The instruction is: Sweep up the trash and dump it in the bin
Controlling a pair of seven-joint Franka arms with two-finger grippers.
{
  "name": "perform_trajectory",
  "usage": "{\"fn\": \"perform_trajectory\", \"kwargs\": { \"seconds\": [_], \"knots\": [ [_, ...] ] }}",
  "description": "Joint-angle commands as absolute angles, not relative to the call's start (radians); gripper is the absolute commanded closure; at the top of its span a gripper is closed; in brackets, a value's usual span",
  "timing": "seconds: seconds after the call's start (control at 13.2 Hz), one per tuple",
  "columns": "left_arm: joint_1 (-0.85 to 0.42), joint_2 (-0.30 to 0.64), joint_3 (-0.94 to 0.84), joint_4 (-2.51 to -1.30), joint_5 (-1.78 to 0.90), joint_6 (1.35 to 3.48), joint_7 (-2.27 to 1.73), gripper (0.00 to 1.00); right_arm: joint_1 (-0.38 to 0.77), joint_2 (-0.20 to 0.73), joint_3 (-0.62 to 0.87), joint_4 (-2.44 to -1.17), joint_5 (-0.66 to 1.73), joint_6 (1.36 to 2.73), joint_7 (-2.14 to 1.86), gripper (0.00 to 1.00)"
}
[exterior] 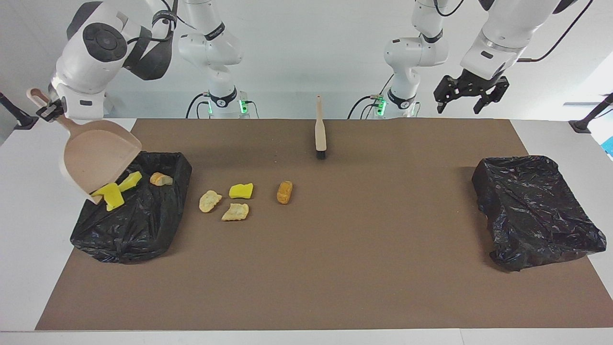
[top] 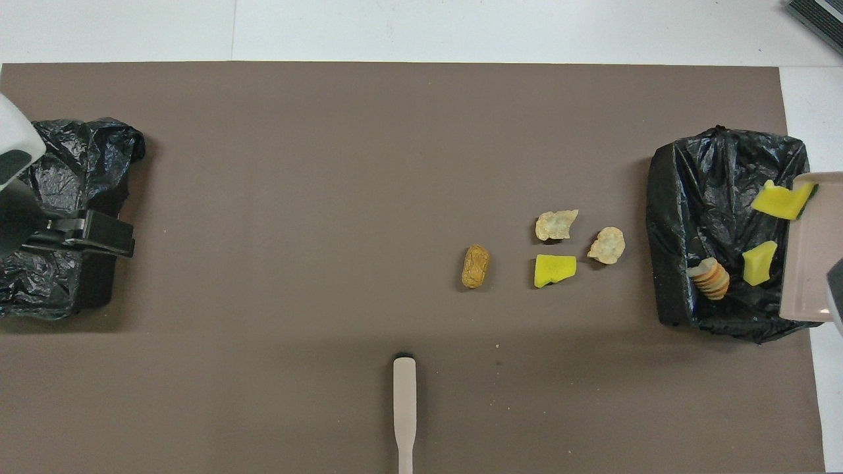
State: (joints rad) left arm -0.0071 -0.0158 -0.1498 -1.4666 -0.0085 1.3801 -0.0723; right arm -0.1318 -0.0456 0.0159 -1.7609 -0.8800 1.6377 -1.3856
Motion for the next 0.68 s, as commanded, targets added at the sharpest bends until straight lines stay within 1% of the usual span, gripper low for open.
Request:
{"fn": "perform_trajectory", "kwargs": {
  "seconds": [0.0, 0.23, 0.38, 0.53, 0.61],
  "knots": [
    [0.021, 0.038, -0.156, -1.367, -0.017, 1.31, -0.005, 0.0, -0.138, -0.055, 0.028, -1.736, -0.87, 1.655, -1.54, 1.0],
    [0.055, 0.008, -0.147, -1.382, -0.015, 1.327, 0.125, 0.0, -0.12, -0.061, 0.038, -1.738, -0.885, 1.686, -1.568, 1.0],
    [0.081, -0.024, -0.143, -1.436, -0.015, 1.348, 0.17, 0.0, -0.077, -0.066, 0.038, -1.743, -0.954, 1.684, -1.502, 1.0],
    [0.084, -0.083, -0.143, -1.532, -0.015, 1.39, 0.172, 0.0, -0.045, -0.071, 0.038, -1.747, -0.997, 1.684, -1.459, 1.0],
    [0.086, -0.1, -0.141, -1.561, -0.017, 1.41, 0.173, 0.0, -0.029, -0.08, 0.038, -1.756, -1.037, 1.686, -1.428, 1.0]
  ]
}}
